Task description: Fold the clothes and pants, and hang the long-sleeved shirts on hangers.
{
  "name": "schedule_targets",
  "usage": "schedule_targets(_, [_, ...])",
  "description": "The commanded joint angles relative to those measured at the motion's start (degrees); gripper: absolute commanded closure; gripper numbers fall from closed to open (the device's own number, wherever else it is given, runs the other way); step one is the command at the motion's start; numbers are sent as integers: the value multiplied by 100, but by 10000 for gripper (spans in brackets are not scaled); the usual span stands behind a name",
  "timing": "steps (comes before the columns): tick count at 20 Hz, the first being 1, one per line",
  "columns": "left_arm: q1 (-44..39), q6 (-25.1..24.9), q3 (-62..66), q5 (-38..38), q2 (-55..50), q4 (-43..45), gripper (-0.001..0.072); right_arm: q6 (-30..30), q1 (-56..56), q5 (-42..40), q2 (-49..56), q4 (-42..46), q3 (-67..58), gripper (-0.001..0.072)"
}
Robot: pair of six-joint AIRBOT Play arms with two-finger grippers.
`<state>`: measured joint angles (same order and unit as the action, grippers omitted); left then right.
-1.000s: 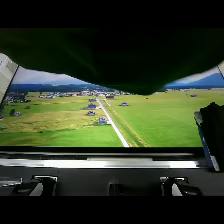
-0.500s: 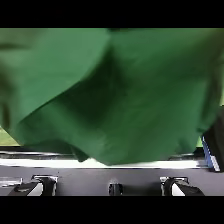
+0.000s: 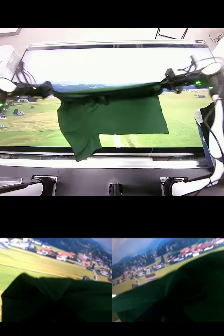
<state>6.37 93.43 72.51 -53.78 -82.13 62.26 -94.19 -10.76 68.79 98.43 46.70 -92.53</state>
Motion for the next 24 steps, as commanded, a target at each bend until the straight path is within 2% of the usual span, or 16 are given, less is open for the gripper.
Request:
schedule_targets(1, [-2,243,-122,-337,-835,-1036,628,-116,219,195,636,-334,42,671])
schedule_targets(2, [44,240,-118,-376,-859,-1097,453,-116,205,201,621,-352,24,620])
schedule_targets(3, [149,129,-57,-533,-839,-1082,255,-111,92,304,577,-361,-37,477])
schedule_targets(4, [348,-179,92,-916,-820,-1075,152,-7,-127,562,498,-319,-164,324])
schedule_targets(6, [892,-658,446,-2072,-817,-964,153,232,-737,1438,232,251,-426,139])
schedule_targets(7, [1141,-651,487,-2625,-802,-817,154,225,-1025,1808,68,732,-420,101])
schedule_targets(9, [1408,-767,160,-3340,-691,-190,161,162,-1438,2417,-262,1821,-188,100])
schedule_targets(10, [1453,-824,-234,-3296,-581,48,199,168,-1539,2457,-446,2205,74,100])
schedule_targets(12, [1449,-1154,-1104,-2787,-396,-179,198,321,-1644,2282,-846,2551,833,100])
schedule_targets(13, [1429,-1322,-1445,-2555,-376,-461,201,369,-1641,2214,-962,2583,1141,100])
schedule_targets(15, [1318,-1567,-1963,-2175,-380,-868,260,452,-1641,2175,-1054,2496,1534,101])
schedule_targets(16, [1241,-1644,-2122,-2041,-393,-944,260,479,-1641,2177,-1056,2463,1606,101])
schedule_targets(22, [728,-1620,-2380,-1453,-417,-1134,288,490,-1641,2037,-1064,2498,1628,102])
schedule_targets(24, [525,-1480,-2402,-1261,-417,-1134,459,485,-1641,1888,-1062,2675,1753,98])
